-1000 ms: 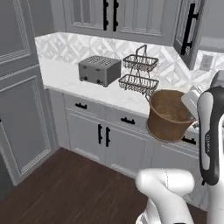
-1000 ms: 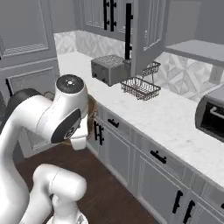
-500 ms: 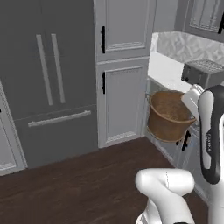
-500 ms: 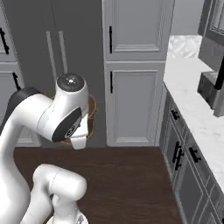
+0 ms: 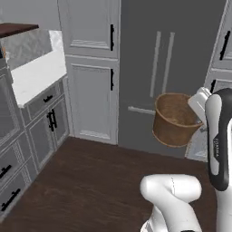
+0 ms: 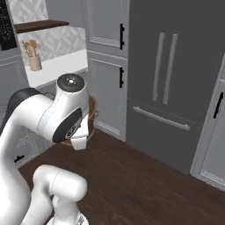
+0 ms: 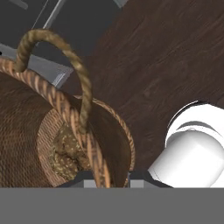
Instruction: Open the cabinet, pick up the bread from the cabinet and place it in the basket. Then move the basket to the dining counter.
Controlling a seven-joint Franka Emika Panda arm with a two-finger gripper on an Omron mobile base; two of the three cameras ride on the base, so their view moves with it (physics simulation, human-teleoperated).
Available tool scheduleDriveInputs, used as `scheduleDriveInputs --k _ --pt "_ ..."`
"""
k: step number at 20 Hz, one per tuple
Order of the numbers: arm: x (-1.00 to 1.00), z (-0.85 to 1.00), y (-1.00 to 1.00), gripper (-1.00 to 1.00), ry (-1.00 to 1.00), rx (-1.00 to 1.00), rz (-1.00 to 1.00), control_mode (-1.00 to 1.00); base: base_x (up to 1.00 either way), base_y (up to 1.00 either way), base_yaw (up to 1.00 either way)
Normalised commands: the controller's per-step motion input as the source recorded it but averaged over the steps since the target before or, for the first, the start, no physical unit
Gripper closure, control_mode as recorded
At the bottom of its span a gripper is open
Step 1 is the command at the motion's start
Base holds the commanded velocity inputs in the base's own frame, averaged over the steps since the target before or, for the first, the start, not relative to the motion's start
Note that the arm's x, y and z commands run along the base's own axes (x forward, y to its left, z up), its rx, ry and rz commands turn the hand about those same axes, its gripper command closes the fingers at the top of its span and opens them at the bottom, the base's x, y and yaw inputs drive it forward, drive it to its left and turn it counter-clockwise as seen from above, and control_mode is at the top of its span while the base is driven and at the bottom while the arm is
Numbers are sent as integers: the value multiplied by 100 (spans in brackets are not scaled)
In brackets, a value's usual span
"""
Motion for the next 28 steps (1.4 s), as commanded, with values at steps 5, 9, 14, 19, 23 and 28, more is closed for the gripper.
scheduleDriveInputs --k 5,9,14,19,23,28 --pt "0 0 0 100 0 0 0 100 0 0 100" --pt "0 0 0 100 0 0 0 100 0 0 100" --pt "0 0 0 100 0 0 0 100 0 0 100" --pt "0 0 0 100 0 0 0 100 0 0 100" --pt "0 0 0 100 0 0 0 100 33 0 95" --pt "0 0 0 100 0 0 0 100 75 0 90"
